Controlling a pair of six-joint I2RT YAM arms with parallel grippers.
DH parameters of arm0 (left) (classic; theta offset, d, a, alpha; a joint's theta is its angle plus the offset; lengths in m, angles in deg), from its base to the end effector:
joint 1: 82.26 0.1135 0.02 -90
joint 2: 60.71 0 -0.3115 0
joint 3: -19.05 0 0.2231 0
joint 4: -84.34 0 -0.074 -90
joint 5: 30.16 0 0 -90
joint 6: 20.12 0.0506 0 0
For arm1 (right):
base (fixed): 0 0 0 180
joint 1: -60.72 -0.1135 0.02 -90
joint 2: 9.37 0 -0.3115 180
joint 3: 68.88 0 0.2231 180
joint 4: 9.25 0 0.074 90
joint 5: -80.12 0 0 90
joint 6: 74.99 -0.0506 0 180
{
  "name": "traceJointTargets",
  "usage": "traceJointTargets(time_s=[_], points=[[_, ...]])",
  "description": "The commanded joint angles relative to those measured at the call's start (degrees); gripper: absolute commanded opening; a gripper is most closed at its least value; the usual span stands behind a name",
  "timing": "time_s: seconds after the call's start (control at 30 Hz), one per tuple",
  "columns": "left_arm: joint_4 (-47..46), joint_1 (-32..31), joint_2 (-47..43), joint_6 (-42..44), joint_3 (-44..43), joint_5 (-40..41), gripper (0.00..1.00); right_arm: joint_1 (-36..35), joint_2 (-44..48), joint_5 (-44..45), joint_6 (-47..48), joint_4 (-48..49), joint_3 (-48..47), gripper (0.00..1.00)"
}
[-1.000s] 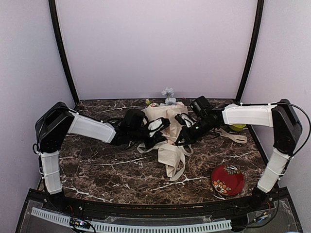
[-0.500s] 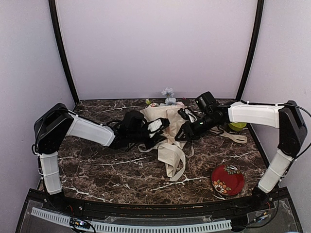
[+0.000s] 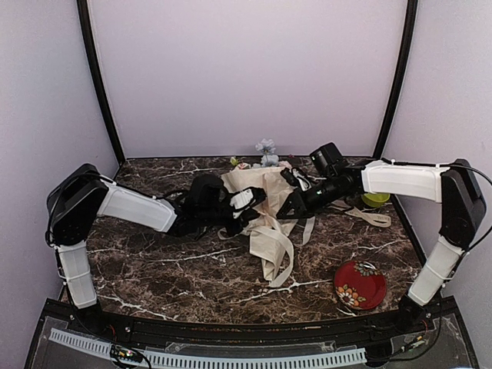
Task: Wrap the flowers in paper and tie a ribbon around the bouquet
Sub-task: Cross the half-tied ribbon over the folded bouquet.
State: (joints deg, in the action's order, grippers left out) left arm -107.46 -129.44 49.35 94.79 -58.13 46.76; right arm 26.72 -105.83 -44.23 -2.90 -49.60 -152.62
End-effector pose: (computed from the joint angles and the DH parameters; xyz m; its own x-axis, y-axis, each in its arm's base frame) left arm 0.2834 -0.3226 0.2406 0.1397 0.4529 -0.8806 0.8811 0.3489 0.3192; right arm 0.2678 0.2150 0.2814 -0.8590 -0.2732 -0.4330 -0.5029 0.6084 0.6140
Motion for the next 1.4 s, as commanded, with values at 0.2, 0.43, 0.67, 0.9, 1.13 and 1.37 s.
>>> traceJointTargets(time_s=[0.2,0.43,0.67,0.9,1.13,1.37], points=[[-3.88,-1.67,-5.88,6.32,4.0,-3.45,0.0,0.11,-6.08,-5.46,1.58,4.69,-7.97,0.08],[-5.11,-1.78,-6.19,7.39,4.67,-2.99,0.0,-0.87,-9.44,-6.92,5.19,2.09,-9.75,0.03],[-6.09,-1.8,-6.72,6.68,5.21,-4.9,0.0,-0.64,-14.45,-7.87,10.28,-1.33,-12.54,0.06],[-7.13,-1.54,-6.66,6.38,5.97,-4.67,0.0,-0.85,-16.04,-12.28,17.31,-4.15,-14.22,0.13],[-5.97,-1.08,-5.51,5.82,4.7,-6.48,0.01,-0.93,-17.75,-19.47,21.77,-5.42,-14.21,0.17],[-4.51,-1.07,-5.03,4.99,5.33,-8.07,0.1,-0.94,-19.03,-22.08,23.36,-4.53,-14.27,0.18]])
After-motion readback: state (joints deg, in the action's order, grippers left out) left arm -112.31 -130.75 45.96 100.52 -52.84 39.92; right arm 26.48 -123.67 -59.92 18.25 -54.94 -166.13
